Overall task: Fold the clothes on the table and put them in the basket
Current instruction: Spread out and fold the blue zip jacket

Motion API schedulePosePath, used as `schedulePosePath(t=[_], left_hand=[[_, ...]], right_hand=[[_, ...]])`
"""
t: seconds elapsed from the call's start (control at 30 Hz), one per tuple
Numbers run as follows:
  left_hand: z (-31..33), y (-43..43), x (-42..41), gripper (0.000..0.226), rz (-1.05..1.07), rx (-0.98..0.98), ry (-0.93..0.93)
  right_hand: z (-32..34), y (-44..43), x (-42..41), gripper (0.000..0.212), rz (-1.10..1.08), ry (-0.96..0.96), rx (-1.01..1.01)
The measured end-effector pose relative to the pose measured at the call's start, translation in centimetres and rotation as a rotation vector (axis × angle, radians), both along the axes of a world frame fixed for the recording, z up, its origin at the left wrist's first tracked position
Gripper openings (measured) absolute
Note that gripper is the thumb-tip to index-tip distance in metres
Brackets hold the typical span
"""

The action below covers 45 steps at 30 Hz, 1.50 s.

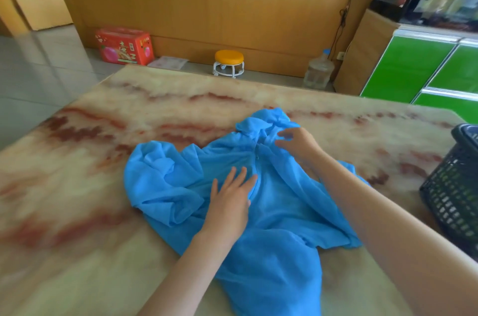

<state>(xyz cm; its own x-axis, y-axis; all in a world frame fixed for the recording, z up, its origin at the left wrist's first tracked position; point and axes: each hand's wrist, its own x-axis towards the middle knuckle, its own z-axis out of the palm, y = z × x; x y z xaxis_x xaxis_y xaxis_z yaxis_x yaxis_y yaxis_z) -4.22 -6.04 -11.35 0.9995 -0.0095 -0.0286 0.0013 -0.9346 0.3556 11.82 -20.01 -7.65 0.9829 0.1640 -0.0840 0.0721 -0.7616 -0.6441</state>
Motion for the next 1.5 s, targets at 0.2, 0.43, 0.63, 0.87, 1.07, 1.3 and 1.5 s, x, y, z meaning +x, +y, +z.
schedulePosePath(t=[0.2,0.43,0.63,0.87,1.07,1.3,1.5], left_hand=[[-1.1,0.0,-0.5,0.060,-0.040,0.116,0.166],[-1.6,0.2,0.8,0.060,-0.006,0.109,0.150],[-0.1,-0.1,-0.2,0.049,0.042,-0.096,0.022],[2.8,-1.8,-7.5,0.039,-0.113,-0.448,0.040],[2.3,-1.6,-11.2,0.041,-0.087,-0.185,-0.177],[0.5,0.5,-16.0,0.017,0.023,-0.335,-0.482],[-0.3,1.6,-19.9,0.032,0.178,-0.430,-0.539]], right_hand=[[-2.2,-2.7,-3.8,0.060,0.047,0.021,-0.365],[-0.2,-2.7,-2.3,0.019,-0.270,-0.290,0.006],[-1.9,-4.0,-4.5,0.034,0.022,-0.222,-0.111],[0.0,-7.5,-16.2,0.019,0.151,-0.120,0.071],[-1.6,-8.0,-23.1,0.061,0.272,-0.025,-0.146],[1.2,-4.1,-30.3,0.022,0.125,-0.206,-0.184],[0.0,-0.3,-35.5,0.010,0.053,-0.066,0.009]])
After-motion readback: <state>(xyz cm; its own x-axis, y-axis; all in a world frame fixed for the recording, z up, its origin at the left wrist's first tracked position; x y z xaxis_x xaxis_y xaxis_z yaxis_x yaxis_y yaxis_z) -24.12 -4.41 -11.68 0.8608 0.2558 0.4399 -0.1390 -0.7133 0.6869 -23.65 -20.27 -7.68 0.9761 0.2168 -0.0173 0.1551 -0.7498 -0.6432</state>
